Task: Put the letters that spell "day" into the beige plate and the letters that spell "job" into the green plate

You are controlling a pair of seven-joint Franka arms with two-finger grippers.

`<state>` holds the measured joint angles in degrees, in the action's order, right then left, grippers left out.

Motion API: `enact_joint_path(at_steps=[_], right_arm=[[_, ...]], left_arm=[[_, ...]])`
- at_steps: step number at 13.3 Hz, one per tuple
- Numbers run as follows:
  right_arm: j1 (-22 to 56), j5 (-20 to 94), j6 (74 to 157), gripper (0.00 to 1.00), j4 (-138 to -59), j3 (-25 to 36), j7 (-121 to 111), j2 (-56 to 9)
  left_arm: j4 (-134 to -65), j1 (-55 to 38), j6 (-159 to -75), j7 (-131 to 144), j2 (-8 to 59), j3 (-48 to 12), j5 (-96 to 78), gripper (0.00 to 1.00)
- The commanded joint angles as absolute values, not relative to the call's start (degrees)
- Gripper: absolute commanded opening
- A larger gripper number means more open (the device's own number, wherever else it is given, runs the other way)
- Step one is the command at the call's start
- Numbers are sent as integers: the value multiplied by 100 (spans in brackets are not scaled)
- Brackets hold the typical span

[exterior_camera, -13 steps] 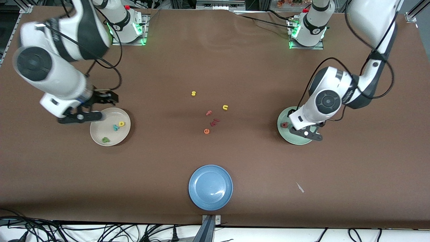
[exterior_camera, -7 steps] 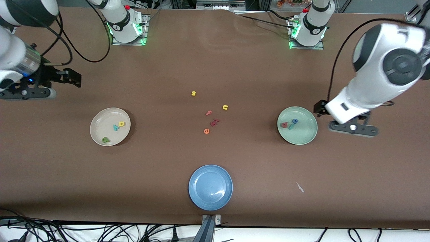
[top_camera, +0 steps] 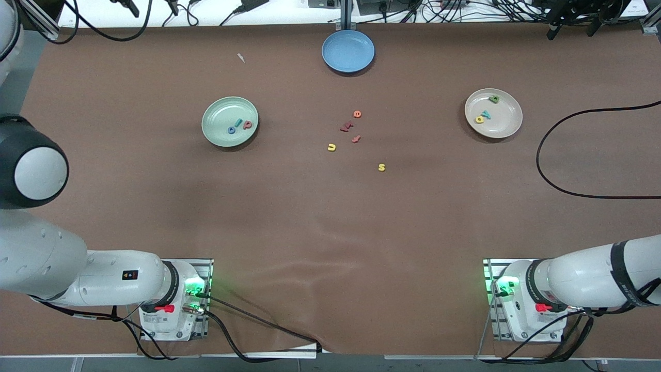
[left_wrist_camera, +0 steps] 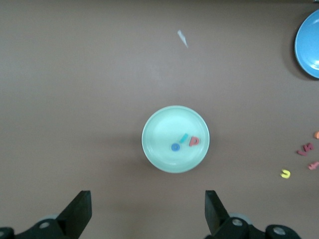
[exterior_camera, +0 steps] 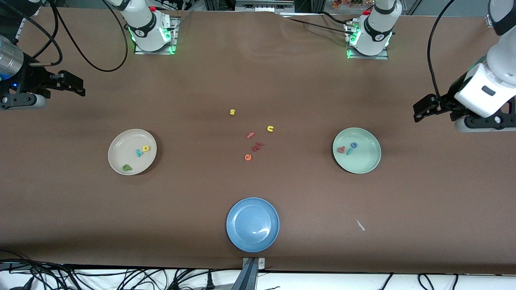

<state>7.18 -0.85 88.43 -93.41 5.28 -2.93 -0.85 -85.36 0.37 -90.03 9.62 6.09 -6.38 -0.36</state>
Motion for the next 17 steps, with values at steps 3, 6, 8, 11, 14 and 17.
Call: enact_joint_path(at_steps=[3,6,8,11,14,17], right_arm=[[642,-123,9175,100,-9281,457,-290,-88],[642,-97,9298,100,-9299,457,-264,-132],[642,-114,9255,100,-9308,466,-264,-141],[650,-88,9237,100,-9272,483,-255,-185],[650,-88,9229,100,-9272,492,-272,-185],[642,-88,9220,100,-9281,501,-272,-185]], left_arm=[[-9923,-88,-9580,694,-316,-351,-237,100],[-9695,-88,-9282,694,-229,-404,-229,100],[-9694,-97,-9272,703,-229,-544,-133,100],[-9659,-88,-9272,659,-220,-589,35,100],[-9650,-9,-9272,659,-176,-571,-44,100],[-9650,-9,-9264,659,-167,-563,-44,100]])
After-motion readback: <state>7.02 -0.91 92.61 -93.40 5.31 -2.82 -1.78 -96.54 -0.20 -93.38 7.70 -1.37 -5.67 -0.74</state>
